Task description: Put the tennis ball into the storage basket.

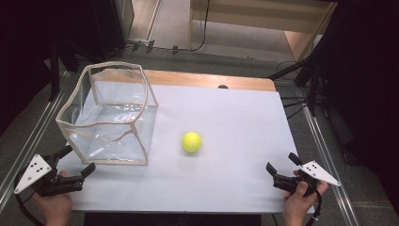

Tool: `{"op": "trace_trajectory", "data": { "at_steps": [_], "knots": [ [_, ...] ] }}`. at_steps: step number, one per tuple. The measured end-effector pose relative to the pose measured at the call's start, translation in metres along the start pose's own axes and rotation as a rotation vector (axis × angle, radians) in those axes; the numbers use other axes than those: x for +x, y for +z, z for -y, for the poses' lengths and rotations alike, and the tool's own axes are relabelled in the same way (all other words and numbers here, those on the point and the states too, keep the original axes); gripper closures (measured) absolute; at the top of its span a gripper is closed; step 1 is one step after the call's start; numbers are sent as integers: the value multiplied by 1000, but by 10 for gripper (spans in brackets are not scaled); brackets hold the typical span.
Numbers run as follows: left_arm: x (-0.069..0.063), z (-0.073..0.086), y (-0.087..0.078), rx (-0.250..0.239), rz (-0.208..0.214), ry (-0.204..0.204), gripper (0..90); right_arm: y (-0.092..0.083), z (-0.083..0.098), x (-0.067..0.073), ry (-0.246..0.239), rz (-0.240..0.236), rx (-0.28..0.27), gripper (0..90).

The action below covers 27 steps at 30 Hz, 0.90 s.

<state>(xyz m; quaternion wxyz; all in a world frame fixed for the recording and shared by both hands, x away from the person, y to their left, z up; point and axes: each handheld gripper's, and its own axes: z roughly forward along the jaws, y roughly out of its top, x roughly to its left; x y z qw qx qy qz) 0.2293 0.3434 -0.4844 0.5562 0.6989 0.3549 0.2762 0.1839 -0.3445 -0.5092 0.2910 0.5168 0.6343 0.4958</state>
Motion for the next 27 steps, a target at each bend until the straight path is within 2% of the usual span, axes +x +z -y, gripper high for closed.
{"op": "trace_trajectory", "data": {
  "at_steps": [5,9,13,21,22,27],
  "knots": [
    [-1,0,1,6,-2,6,1,3,-3,5,-14,-11,8,0],
    [-2,0,1,5,-1,5,1,5,-10,12,-53,-17,22,0],
    [-2,0,0,8,-2,7,1,8,-17,17,-65,-37,27,0],
    [-4,0,1,17,-8,28,1,17,-26,23,-74,-63,72,0],
    [-4,0,2,15,-8,24,1,19,-28,24,-78,-77,79,0],
    [-4,1,1,12,-6,21,1,26,-35,29,-84,-76,93,0]
  ]
}}
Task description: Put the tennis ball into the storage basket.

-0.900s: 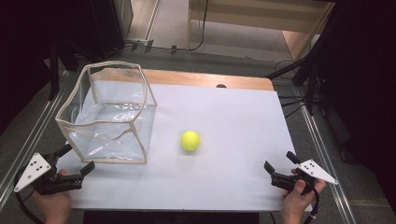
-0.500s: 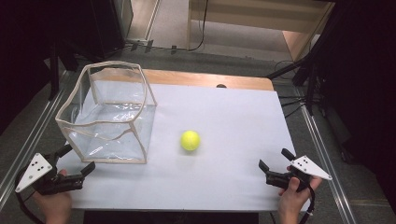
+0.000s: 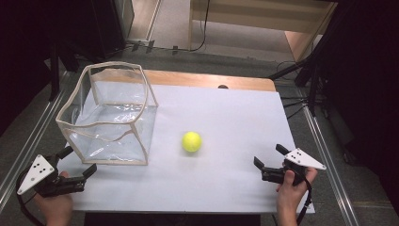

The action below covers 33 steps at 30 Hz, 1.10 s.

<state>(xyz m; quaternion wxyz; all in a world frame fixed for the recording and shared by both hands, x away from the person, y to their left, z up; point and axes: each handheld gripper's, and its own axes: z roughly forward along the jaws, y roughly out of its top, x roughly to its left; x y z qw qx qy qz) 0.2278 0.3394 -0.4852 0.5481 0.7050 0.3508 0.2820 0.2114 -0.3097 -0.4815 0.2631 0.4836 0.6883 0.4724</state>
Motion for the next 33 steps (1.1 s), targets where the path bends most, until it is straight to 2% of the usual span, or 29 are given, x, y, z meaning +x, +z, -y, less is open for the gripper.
{"op": "trace_trajectory", "data": {
  "at_steps": [10,23,33],
  "knots": [
    [0,0,0,3,-1,1,1,17,-15,8,-13,-56,19,0],
    [0,0,0,8,-2,8,1,42,-36,22,-71,-127,58,0],
    [0,0,0,8,-2,9,1,58,-47,32,-107,-157,86,0]
  ]
}}
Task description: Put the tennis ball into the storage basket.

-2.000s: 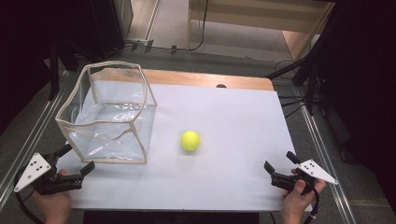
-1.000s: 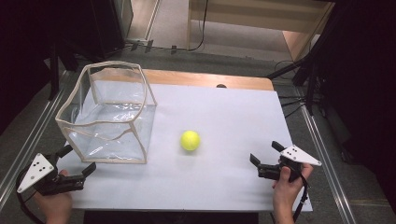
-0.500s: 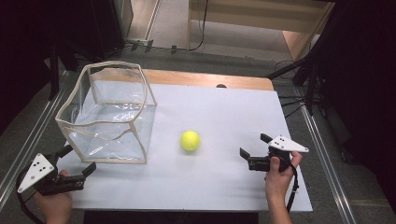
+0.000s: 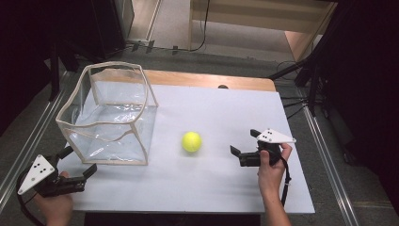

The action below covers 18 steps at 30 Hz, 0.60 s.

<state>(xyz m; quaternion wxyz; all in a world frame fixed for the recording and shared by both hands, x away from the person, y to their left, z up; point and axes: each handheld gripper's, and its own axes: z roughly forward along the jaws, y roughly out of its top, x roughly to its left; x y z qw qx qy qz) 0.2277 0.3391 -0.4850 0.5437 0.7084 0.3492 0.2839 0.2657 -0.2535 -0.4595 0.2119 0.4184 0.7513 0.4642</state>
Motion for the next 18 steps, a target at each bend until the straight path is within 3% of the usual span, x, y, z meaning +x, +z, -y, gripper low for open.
{"op": "trace_trajectory", "data": {
  "at_steps": [18],
  "knots": [
    [0,0,0,-2,0,-1,1,33,-22,15,-63,-58,64,0]
  ]
}}
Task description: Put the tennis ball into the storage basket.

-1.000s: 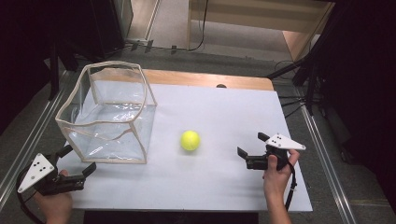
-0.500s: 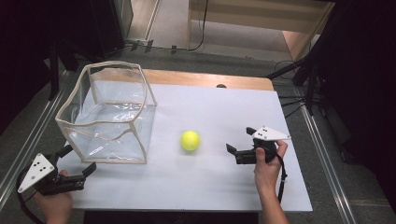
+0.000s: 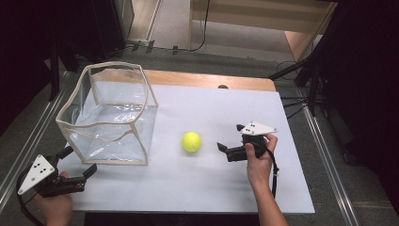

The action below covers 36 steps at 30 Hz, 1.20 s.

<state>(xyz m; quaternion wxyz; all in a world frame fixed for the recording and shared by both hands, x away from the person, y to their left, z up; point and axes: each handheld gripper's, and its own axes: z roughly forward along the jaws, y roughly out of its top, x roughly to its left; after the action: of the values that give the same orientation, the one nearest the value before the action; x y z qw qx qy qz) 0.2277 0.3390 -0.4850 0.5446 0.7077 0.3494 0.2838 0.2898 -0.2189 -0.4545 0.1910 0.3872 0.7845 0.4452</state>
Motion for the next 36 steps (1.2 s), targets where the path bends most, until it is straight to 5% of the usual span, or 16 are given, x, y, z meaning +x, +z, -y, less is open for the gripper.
{"op": "trace_trajectory", "data": {
  "at_steps": [36],
  "knots": [
    [0,0,0,-5,6,-8,1,53,-41,25,-98,-120,124,0]
  ]
}}
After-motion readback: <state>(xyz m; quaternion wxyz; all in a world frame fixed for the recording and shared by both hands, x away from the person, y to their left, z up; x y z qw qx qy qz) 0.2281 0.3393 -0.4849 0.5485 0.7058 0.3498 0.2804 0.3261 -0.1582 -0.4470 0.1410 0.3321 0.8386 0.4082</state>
